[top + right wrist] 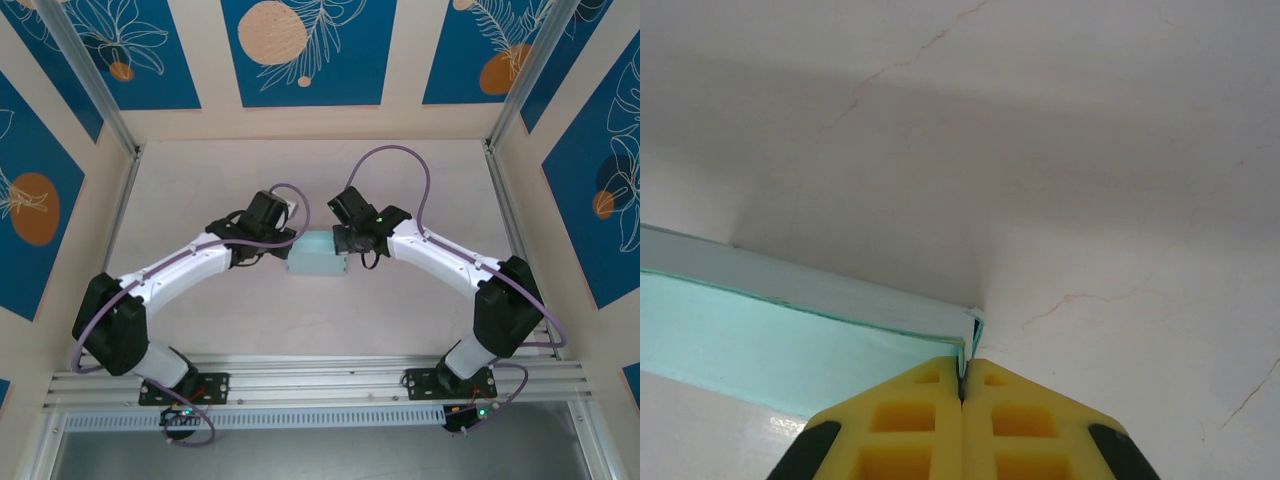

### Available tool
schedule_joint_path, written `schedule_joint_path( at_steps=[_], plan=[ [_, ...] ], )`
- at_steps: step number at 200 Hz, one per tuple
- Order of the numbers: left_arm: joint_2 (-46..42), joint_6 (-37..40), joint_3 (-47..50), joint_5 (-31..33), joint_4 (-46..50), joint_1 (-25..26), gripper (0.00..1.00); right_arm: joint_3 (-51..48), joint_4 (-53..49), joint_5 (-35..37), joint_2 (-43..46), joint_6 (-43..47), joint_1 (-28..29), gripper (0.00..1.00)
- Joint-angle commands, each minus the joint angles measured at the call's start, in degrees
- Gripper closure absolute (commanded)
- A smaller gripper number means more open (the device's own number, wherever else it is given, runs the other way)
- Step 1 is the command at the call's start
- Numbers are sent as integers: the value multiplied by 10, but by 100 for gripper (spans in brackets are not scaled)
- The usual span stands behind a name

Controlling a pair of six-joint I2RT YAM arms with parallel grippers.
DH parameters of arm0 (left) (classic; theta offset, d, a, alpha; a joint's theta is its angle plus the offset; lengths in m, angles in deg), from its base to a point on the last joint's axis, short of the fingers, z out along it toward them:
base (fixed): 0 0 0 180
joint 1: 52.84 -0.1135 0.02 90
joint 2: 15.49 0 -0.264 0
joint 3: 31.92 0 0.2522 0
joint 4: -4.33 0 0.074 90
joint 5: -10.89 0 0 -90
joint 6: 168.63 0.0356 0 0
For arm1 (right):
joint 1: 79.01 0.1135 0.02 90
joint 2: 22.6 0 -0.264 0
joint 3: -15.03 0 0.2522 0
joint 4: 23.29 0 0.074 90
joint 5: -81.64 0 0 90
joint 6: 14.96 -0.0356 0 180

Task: Fold the paper box

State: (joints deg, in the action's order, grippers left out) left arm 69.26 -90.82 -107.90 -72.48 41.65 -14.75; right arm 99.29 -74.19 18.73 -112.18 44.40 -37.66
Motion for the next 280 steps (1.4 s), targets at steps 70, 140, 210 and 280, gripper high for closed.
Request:
schedule_joint_path(
  at_steps=[70, 140, 210, 280],
  plan=[
    [-17, -39, 29, -65, -79, 17, 100, 39, 65, -26, -20, -36, 19, 100],
    [-24, -65, 45, -45, -107, 22, 100, 10, 83, 8, -23, -31, 34, 100],
    [-47, -125, 98, -42, -190, 23, 100, -17, 97, 12, -8, -32, 40, 100],
    [-80, -158, 159, -1, -274, 25, 100, -30, 101, 20, 0, -32, 47, 100]
  ],
)
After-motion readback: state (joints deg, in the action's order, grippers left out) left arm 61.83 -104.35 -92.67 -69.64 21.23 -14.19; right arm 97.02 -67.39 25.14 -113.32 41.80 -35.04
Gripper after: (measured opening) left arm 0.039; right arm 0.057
